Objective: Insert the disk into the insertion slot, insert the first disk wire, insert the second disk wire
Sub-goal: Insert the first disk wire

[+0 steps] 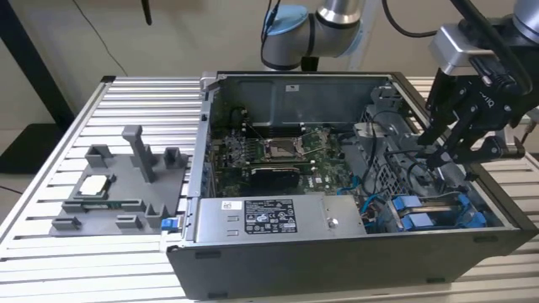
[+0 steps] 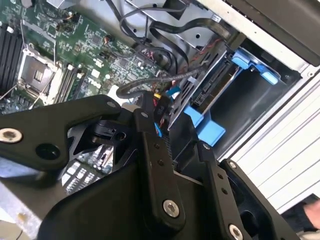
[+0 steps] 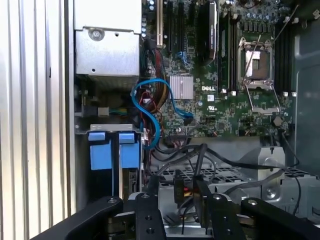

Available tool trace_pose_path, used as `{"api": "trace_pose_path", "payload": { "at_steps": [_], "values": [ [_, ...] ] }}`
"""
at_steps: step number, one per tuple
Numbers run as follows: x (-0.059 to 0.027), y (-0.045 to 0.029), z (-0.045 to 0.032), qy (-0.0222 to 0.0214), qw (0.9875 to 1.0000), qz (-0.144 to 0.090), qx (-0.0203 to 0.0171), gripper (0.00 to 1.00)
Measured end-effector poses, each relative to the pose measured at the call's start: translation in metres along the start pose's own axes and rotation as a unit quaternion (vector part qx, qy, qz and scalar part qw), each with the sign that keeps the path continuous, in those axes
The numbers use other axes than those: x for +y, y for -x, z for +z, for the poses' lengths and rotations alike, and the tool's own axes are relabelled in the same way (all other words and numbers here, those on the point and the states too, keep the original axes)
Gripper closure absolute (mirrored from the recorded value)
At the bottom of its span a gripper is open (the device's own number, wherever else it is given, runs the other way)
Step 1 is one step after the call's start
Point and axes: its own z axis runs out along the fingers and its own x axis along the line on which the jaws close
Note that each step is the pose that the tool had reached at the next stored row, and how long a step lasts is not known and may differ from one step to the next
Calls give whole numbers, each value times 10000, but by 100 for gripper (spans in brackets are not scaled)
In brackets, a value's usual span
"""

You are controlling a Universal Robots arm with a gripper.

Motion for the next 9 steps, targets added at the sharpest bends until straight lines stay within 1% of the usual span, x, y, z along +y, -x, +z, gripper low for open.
{"api": "trace_pose_path", "payload": {
  "at_steps": [3, 4, 5, 6, 7, 8, 9],
  "values": [
    [-33, -5, 26, 2, 10000, -1, -23, 59],
    [-34, -6, 33, 2, 10000, -2, -44, 59],
    [-34, -7, 39, 3, 10000, -2, -76, 59],
    [-35, -8, 42, 3, 9999, -3, -102, 59],
    [-35, -8, 43, 4, 9999, -3, -122, 62],
    [-35, -8, 44, 6, 9999, -4, -144, 62],
    [-35, -8, 44, 9, 9999, -4, -151, 69]
  ]
}}
